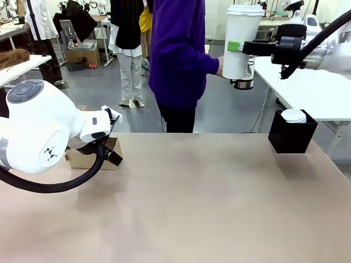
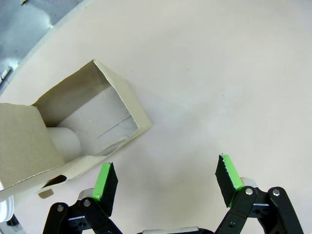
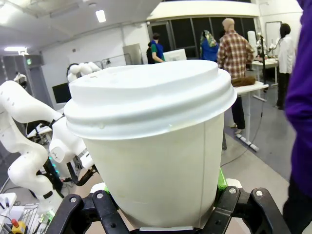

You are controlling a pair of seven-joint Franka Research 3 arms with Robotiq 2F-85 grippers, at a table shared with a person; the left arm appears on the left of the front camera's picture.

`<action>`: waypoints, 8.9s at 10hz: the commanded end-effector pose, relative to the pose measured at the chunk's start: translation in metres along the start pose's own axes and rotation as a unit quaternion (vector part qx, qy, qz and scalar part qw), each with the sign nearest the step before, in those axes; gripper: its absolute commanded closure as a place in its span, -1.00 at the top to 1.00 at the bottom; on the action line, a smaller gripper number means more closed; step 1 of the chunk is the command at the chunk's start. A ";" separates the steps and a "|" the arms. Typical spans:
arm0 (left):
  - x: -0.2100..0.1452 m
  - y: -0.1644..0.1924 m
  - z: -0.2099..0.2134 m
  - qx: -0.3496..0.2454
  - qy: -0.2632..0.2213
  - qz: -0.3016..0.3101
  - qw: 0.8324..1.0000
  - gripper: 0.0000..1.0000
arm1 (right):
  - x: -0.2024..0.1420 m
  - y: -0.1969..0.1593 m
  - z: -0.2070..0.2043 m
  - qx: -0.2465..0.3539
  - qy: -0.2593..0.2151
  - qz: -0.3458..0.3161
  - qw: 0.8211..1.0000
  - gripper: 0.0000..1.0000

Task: Pour a drink into a cup and package it in a carrier.
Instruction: Position the Cup Carrier in the center of the table, then insert the held 600 ml Paper Cup into the Cup Carrier.

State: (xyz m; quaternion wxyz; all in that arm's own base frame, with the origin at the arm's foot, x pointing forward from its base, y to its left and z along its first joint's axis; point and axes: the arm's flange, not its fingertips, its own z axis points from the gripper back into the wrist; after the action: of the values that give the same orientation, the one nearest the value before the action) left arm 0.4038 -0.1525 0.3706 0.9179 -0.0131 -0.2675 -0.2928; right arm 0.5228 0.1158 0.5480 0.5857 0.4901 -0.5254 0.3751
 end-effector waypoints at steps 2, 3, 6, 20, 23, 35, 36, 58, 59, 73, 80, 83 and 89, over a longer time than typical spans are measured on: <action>0.000 0.000 0.000 -0.001 0.000 0.001 1.000 1.00 | 0.006 0.001 0.000 0.002 -0.003 0.004 1.000 0.60; 0.000 0.000 0.000 -0.001 0.000 0.001 1.000 1.00 | 0.006 0.001 0.000 0.002 -0.003 0.004 1.000 0.60; 0.000 0.000 0.000 -0.001 0.000 0.001 1.000 1.00 | 0.006 0.001 0.000 0.002 -0.003 0.004 1.000 0.60; 0.102 0.037 0.181 0.051 0.042 0.202 0.977 1.00 | 0.006 0.001 0.000 0.002 -0.003 0.004 1.000 0.60; 0.121 0.082 0.164 0.057 0.073 0.254 0.963 1.00 | 0.006 0.001 0.000 0.002 -0.003 0.004 1.000 0.60; 0.128 0.125 0.101 0.074 0.094 0.315 0.942 1.00 | 0.006 0.001 0.000 0.002 -0.003 0.004 1.000 0.60; 0.128 0.129 0.092 0.078 0.099 0.323 0.938 1.00 | 0.006 0.001 0.000 0.002 -0.003 0.004 1.000 0.60; 0.153 0.057 0.120 0.070 0.150 0.346 0.924 -0.96 | 0.006 0.001 0.000 0.002 -0.003 0.004 1.000 0.60; 0.160 0.029 0.129 0.067 0.167 0.333 0.926 -0.96 | 0.006 0.001 0.000 0.002 -0.003 0.004 1.000 0.60; 0.178 -0.162 0.062 0.032 0.226 0.315 0.921 -0.96 | 0.006 0.001 0.000 0.002 -0.003 0.004 1.000 0.60; 0.177 -0.152 0.073 -0.007 0.224 0.246 0.943 0.35 | 0.006 0.001 0.000 0.002 -0.003 0.004 1.000 0.60; 0.173 -0.135 0.129 -0.049 0.212 0.209 0.953 1.00 | -0.011 -0.003 -0.002 0.045 0.010 0.007 0.999 0.60; 0.121 -0.048 0.204 -0.105 0.240 -0.046 0.964 1.00 | -0.093 0.009 -0.051 0.210 -0.013 0.093 0.973 0.60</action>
State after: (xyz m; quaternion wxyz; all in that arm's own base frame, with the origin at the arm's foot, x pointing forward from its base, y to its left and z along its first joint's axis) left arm 0.3648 -0.2419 0.6071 0.9481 -0.0459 -0.0008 -0.3147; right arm 0.5151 0.1647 0.4618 0.4603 0.5570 -0.4824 0.4951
